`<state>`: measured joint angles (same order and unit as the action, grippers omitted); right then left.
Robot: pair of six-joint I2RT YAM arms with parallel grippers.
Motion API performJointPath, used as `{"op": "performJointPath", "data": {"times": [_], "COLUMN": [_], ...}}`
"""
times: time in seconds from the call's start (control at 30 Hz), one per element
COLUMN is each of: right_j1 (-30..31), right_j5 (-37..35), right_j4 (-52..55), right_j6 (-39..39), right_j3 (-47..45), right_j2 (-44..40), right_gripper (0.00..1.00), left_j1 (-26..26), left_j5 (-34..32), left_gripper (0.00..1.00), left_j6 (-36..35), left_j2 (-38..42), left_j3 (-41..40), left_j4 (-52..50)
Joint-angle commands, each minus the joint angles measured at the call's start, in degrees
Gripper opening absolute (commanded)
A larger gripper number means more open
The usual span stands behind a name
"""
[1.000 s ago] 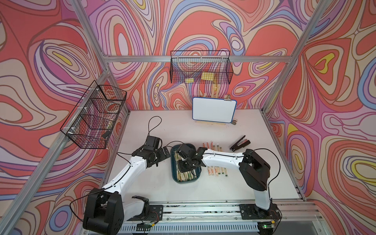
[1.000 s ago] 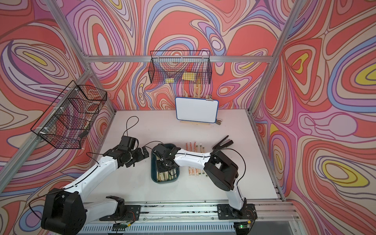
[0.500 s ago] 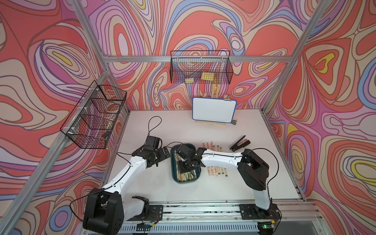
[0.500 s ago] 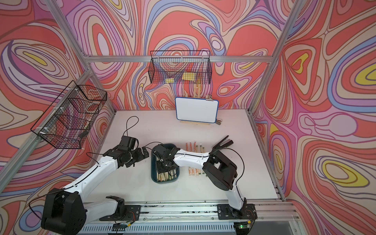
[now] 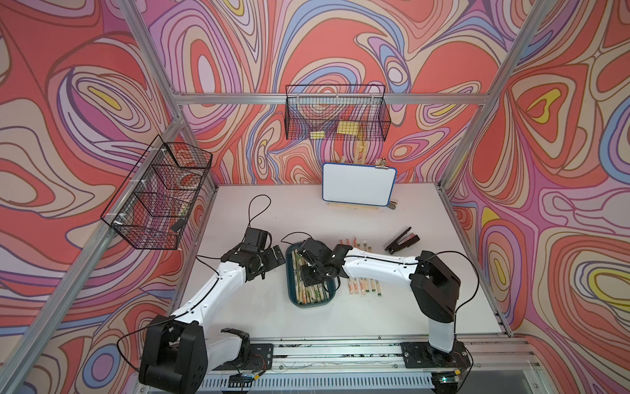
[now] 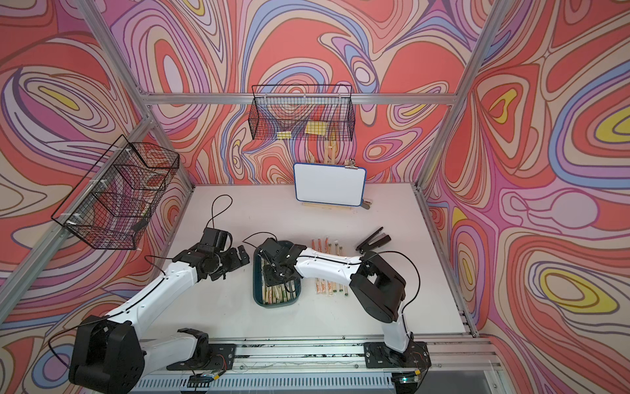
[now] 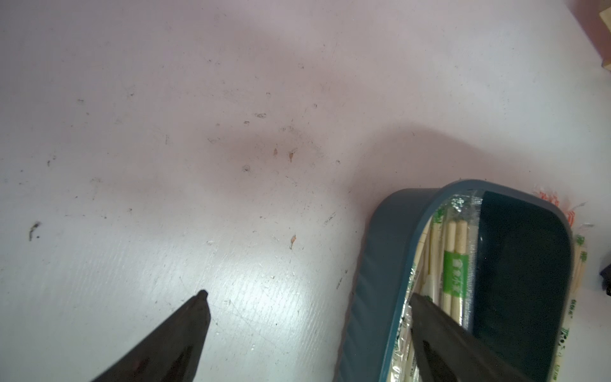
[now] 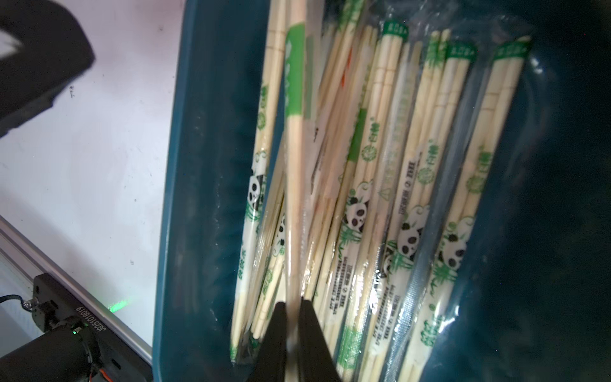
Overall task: Take the paired disposable chopsticks out of the storage box
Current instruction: Pick up the paired disposable chopsticks from the storage box.
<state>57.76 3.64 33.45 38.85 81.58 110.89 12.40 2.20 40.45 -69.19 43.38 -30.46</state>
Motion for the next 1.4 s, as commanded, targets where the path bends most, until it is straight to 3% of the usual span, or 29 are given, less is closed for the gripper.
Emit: {"op": "performJointPath", "data": {"times": [0.0, 0.17, 0.23, 0.27, 0.43, 0.77, 1.37], "right_j1": [-0.71, -1.33, -1.61, -1.79, -2.03, -2.12, -2.12], "right_j5": [-1.36, 0.04, 0.63, 0.58, -0.24, -0.67, 0.19], "right_j4": [0.30, -1.61, -2.15, -2.36, -2.48, -1.86, -1.11], "right_j6": [-0.54, -0.22, 0.18, 0.33, 0.30, -0.44, -1.67], "right_j3": [-0.02, -0.84, -1.12, -1.25, -1.71, -0.57, 4.85], "right_j2": [-0.86, 0.11, 0.94, 1.22, 1.36, 2.05, 8.47], "right_gripper": [0.00, 0.02, 0.15, 0.17, 0.15, 0.22, 0.24], "left_j1": [0.24, 0.21, 0.18, 0.20, 0.18, 0.21, 0.13], "left_j5": [-0.69, -0.68, -0.48, -0.47, -0.68, -0.58, -0.55], "left_gripper": [1.00, 1.00, 1.00, 1.00, 1.00, 1.00, 1.00], "left_j6": [-0.55, -0.63, -0.54, -0.52, -0.62, -0.54, -0.72], "left_j2": [0.19, -0.05, -0.08, -0.08, 0.27, 0.13, -0.16], "left_j3": [-0.04, 0.11, 0.22, 0.30, 0.22, -0.03, -0.13], "left_j4": [-0.24, -0.29, -0.30, -0.38, -0.47, -0.30, 0.01]}}
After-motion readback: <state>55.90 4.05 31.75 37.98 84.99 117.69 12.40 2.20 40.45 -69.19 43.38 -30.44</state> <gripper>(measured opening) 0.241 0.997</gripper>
